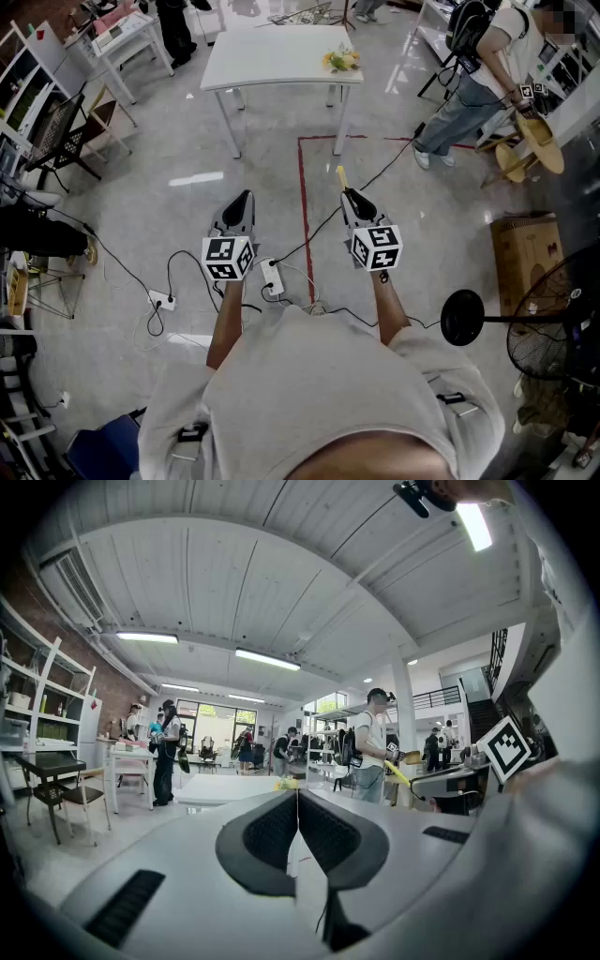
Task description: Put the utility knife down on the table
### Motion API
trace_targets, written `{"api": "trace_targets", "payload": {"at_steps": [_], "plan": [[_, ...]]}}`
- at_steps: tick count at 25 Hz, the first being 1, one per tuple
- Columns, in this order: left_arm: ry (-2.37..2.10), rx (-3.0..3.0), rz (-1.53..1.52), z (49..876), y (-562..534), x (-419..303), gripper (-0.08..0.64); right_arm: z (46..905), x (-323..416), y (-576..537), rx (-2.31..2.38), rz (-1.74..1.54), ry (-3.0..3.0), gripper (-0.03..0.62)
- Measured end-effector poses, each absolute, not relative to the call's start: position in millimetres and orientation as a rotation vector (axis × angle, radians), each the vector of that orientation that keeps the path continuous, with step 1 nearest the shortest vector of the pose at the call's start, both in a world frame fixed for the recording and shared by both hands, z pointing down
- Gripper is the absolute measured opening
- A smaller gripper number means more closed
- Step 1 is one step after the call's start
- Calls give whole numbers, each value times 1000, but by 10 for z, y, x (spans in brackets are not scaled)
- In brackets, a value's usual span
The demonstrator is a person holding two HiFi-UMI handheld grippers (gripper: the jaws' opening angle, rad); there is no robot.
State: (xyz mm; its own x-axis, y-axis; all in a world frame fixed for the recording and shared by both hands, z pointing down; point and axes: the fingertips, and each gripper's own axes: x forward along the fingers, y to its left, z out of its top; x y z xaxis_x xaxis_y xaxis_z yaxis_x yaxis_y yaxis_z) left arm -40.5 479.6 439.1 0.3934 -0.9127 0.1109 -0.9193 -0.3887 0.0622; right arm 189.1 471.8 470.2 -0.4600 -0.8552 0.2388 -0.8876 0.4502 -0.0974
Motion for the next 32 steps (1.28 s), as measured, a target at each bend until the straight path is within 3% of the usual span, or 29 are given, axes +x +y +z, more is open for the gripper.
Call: {"api": "trace_targets", "payload": {"at_steps": [32], "plan": [[-1594, 2528, 63, 4565, 4517, -737, 21, 4787, 1493, 4574, 1554, 318, -2509, 83]]}}
